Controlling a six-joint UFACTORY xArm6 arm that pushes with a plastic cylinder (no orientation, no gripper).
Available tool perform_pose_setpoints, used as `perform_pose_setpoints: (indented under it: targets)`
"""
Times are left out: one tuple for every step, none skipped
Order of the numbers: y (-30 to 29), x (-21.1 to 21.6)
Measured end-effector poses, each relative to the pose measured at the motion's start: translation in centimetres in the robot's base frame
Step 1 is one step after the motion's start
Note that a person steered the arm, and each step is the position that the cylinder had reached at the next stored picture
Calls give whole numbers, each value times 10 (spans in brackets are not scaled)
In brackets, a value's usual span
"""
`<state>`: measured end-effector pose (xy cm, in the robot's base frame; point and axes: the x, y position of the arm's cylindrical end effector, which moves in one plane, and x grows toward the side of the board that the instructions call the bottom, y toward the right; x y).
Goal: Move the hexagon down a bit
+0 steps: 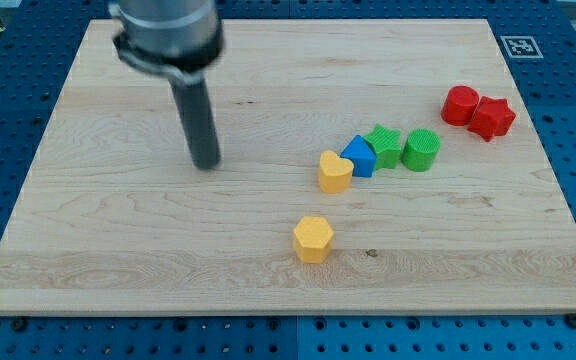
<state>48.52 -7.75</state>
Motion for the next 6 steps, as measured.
perform_pose_setpoints:
  targets:
    - [65,58]
    - [120,62]
    - [162,62]
    - [218,57]
    - [226,38]
    - [212,16]
